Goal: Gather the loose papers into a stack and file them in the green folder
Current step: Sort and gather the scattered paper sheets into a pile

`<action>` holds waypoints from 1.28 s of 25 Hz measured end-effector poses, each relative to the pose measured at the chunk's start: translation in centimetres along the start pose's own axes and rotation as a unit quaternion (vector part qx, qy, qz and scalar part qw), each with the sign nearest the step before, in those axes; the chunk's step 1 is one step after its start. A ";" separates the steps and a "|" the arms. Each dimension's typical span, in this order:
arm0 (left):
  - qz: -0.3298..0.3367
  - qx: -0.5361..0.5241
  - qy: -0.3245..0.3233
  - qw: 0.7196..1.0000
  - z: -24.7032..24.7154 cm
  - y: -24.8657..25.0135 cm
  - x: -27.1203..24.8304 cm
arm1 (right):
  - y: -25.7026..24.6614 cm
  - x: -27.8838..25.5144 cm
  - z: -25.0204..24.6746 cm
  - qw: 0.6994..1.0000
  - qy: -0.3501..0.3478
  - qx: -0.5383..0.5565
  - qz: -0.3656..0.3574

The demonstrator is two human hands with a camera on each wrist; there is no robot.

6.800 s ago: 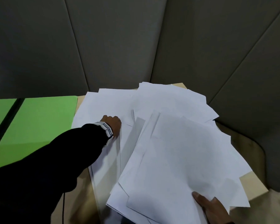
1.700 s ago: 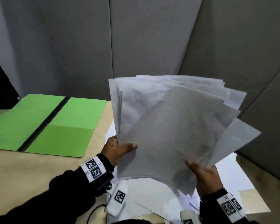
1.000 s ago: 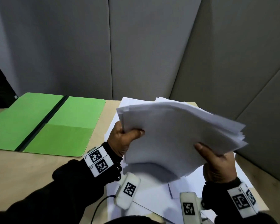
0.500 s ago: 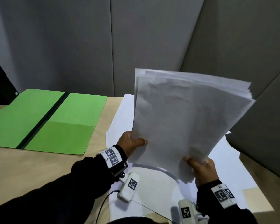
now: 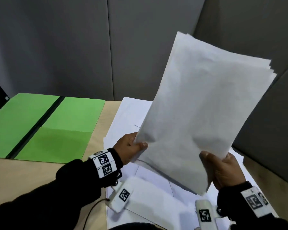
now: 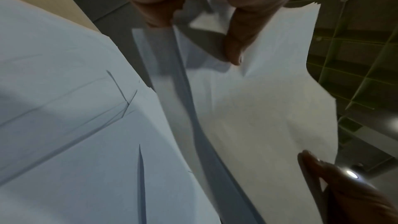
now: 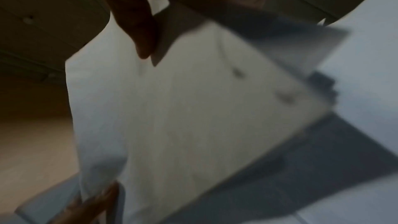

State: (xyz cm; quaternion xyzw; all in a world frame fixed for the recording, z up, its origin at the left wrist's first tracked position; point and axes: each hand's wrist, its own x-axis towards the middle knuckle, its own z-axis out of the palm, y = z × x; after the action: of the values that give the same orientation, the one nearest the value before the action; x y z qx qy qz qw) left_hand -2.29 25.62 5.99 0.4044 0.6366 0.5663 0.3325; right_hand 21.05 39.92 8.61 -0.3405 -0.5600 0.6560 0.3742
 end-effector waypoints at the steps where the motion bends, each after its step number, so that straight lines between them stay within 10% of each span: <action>1: 0.008 -0.009 0.023 1.000 0.4 -0.1 0.2 | 0.5 0.1 0.2 1.000 0.007 -0.007 -0.012; 10: 0.001 -0.075 0.088 0.993 2.5 -0.6 -0.3 | 3.9 -1.1 1.1 1.000 -0.025 0.011 -0.012; 23: -0.160 0.029 0.103 0.981 3.1 -5.4 2.8 | 8.9 1.0 -6.8 0.974 0.072 -0.104 0.186; 28: -0.352 0.436 0.187 0.807 -3.6 -6.9 2.6 | 9.9 0.2 -9.6 0.950 0.028 -0.207 0.231; 32: -0.413 0.484 0.160 0.755 -3.0 -7.5 2.0 | 10.0 -0.2 -9.2 0.941 -0.048 -0.246 0.229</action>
State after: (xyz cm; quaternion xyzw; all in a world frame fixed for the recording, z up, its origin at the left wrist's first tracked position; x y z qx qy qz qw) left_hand -6.85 25.83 -0.92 0.1127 0.9746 0.0463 0.1877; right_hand 28.05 43.20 -2.59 -0.5089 -0.6280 0.5817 0.0913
